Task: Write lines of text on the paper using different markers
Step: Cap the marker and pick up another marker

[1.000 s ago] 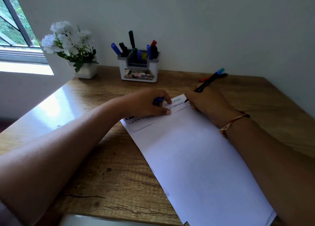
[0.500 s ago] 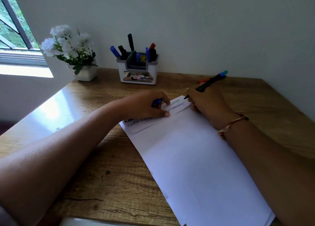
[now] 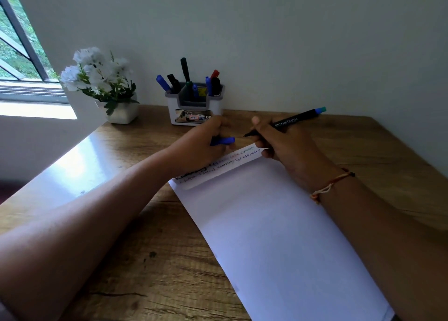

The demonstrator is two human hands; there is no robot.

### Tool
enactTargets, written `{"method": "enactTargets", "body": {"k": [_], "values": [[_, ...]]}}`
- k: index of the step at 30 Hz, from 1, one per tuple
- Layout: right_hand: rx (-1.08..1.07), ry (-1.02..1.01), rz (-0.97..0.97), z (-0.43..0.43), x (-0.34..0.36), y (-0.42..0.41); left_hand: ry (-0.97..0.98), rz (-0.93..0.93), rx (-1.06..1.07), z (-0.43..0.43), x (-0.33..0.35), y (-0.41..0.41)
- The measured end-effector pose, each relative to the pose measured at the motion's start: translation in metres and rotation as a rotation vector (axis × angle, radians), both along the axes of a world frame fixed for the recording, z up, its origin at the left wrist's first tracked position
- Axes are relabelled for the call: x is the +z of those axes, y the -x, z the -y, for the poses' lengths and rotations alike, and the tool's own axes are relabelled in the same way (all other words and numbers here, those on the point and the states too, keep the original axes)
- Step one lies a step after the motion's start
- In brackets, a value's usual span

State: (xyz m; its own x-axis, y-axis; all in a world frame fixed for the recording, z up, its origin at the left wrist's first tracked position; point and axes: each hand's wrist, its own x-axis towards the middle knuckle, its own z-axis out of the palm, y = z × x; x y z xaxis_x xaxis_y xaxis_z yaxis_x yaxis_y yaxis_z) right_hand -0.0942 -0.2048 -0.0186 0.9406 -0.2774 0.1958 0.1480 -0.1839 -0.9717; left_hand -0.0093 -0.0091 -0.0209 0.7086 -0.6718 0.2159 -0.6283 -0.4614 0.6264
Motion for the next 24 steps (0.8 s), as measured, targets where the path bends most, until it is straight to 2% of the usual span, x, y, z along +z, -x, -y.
{"method": "enactTargets", "body": {"k": [13, 18, 24], "values": [[0.075, 0.050, 0.024, -0.0031, -0.0035, -0.0004, -0.001, 0.049, -0.050, 0.0021, 0.0027, 0.0058], [0.049, -0.014, 0.030, -0.0034, -0.0026, -0.0012, 0.008, 0.052, -0.045, 0.0018, 0.0010, 0.0041], [0.075, 0.003, 0.004, -0.0039, -0.0037, -0.0011, 0.022, 0.053, -0.056, 0.0024, 0.0001, 0.0034]]}}
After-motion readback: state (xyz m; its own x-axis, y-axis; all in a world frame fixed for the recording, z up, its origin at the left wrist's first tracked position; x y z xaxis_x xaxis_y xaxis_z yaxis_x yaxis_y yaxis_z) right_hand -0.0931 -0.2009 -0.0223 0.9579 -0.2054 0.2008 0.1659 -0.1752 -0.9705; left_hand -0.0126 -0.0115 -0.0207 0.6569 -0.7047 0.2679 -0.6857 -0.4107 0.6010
